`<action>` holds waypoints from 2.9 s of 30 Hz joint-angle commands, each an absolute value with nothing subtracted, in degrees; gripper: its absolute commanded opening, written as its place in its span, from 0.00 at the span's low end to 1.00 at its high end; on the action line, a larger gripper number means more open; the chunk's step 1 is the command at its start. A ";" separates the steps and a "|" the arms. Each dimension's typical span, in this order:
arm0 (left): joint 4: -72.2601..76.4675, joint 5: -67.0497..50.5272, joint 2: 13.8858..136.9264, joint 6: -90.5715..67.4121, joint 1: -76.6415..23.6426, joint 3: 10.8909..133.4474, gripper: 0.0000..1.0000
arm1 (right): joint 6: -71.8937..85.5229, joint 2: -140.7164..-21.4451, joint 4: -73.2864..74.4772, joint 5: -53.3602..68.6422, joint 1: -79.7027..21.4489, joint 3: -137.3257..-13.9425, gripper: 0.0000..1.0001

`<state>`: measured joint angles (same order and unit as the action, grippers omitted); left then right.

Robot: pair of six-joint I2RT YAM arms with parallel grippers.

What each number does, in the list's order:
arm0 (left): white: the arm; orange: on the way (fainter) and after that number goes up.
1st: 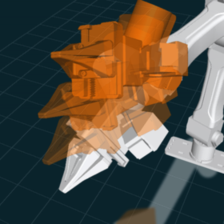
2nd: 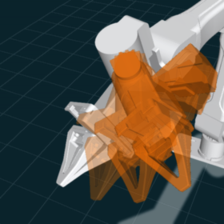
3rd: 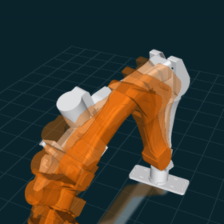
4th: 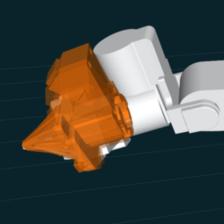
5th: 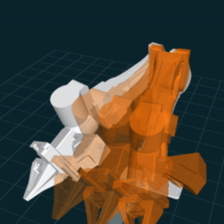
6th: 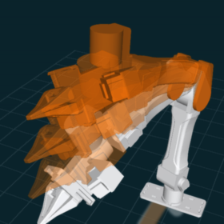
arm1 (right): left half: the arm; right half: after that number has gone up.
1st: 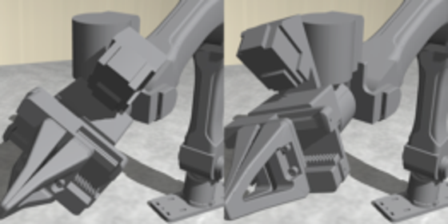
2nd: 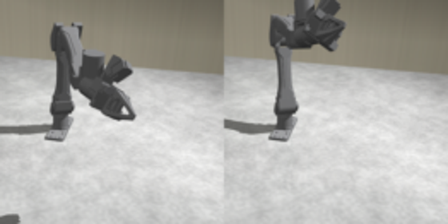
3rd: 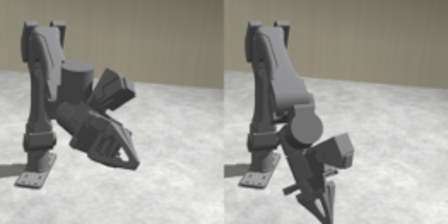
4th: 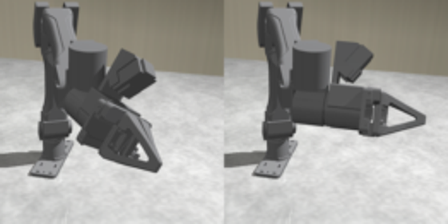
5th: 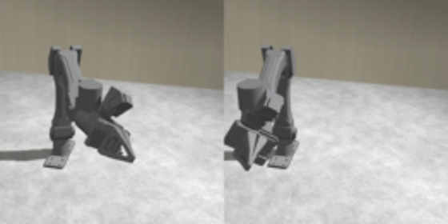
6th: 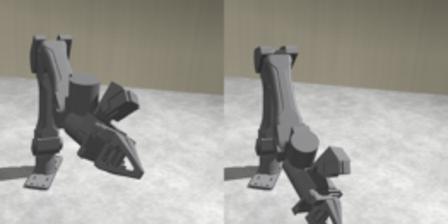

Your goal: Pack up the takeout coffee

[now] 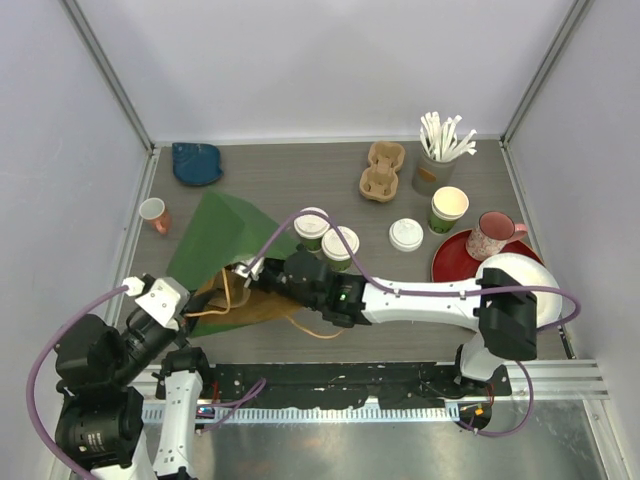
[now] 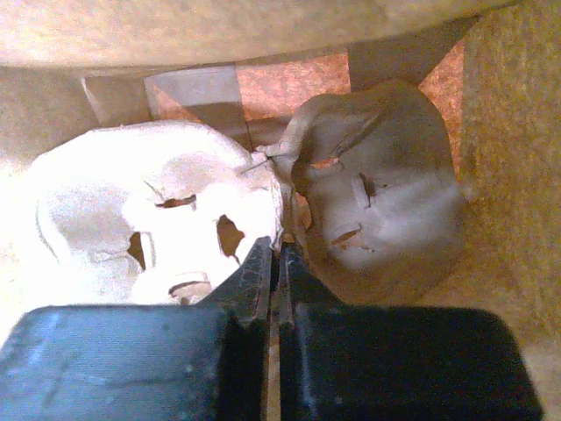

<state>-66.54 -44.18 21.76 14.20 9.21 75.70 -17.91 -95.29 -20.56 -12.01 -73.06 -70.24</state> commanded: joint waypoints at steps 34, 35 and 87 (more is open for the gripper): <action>-42.01 -62.66 21.45 -15.47 11.43 73.30 0.00 | -32.60 -117.32 -73.74 -44.56 -75.15 -84.36 0.01; -42.01 -62.67 21.45 -15.47 11.34 73.39 0.00 | -32.69 -117.86 -73.83 -44.65 -74.97 -85.07 0.01; -47.19 -47.30 26.02 -12.93 11.08 82.18 0.00 | -31.56 -110.41 -61.64 -39.38 -67.41 -86.78 0.01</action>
<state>-42.04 -48.12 28.01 -15.75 12.08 79.07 -33.98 -117.67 -70.46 -30.30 -71.44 -92.27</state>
